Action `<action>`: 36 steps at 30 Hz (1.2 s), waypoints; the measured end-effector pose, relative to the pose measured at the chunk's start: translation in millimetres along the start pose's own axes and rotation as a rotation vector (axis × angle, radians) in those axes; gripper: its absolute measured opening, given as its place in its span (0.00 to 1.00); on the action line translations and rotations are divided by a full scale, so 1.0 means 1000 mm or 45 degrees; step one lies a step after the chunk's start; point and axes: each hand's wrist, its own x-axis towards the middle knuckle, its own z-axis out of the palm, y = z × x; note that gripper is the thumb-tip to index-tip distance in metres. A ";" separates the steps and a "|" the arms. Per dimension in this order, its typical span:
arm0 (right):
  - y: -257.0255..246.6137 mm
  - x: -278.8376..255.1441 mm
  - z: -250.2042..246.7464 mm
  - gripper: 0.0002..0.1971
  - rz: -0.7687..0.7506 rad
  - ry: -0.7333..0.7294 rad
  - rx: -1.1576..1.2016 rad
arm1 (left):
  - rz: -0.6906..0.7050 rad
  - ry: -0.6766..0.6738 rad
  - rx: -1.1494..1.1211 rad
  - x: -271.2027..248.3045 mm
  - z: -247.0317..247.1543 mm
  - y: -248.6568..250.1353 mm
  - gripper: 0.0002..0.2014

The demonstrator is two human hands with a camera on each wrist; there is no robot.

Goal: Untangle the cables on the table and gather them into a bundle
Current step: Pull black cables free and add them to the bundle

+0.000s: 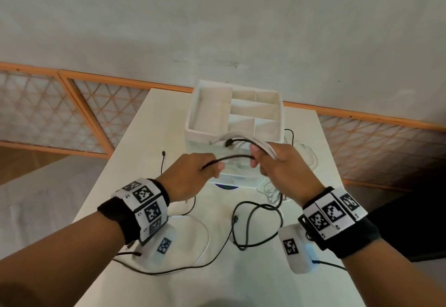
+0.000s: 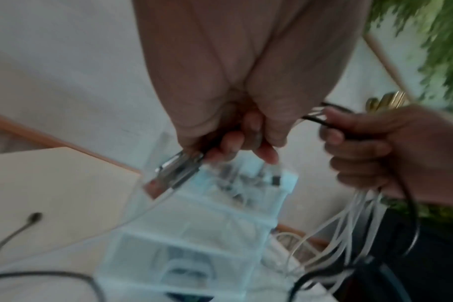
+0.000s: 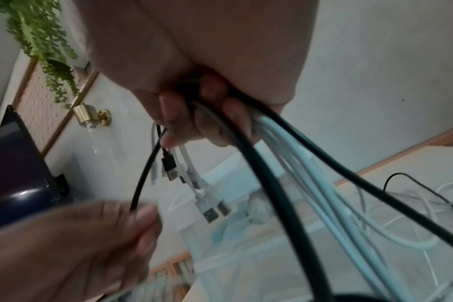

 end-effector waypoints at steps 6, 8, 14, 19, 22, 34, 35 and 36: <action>0.006 -0.005 -0.015 0.21 0.008 0.020 -0.074 | -0.146 0.111 0.099 0.000 -0.010 -0.027 0.14; 0.008 -0.005 -0.019 0.20 0.023 -0.018 -0.054 | -0.138 0.126 0.053 0.000 -0.015 -0.023 0.14; 0.002 -0.006 0.006 0.22 0.066 -0.328 -0.120 | 0.319 -0.080 0.310 0.003 0.002 0.011 0.12; 0.000 -0.007 0.008 0.20 0.017 -0.230 -0.076 | 0.025 0.031 0.175 0.007 0.004 0.012 0.17; 0.003 -0.010 0.006 0.18 0.017 -0.264 -0.015 | -0.171 -0.094 0.158 0.007 0.007 0.009 0.25; -0.001 -0.007 0.005 0.10 -0.153 -0.339 -0.222 | 0.042 0.070 -0.134 0.010 -0.032 0.058 0.24; -0.007 -0.006 0.008 0.09 -0.184 -0.281 -0.201 | 0.060 -0.068 -0.115 0.009 -0.024 0.069 0.23; -0.011 -0.004 0.008 0.09 -0.225 -0.209 -0.164 | 0.049 -0.159 -0.054 0.008 -0.015 0.075 0.24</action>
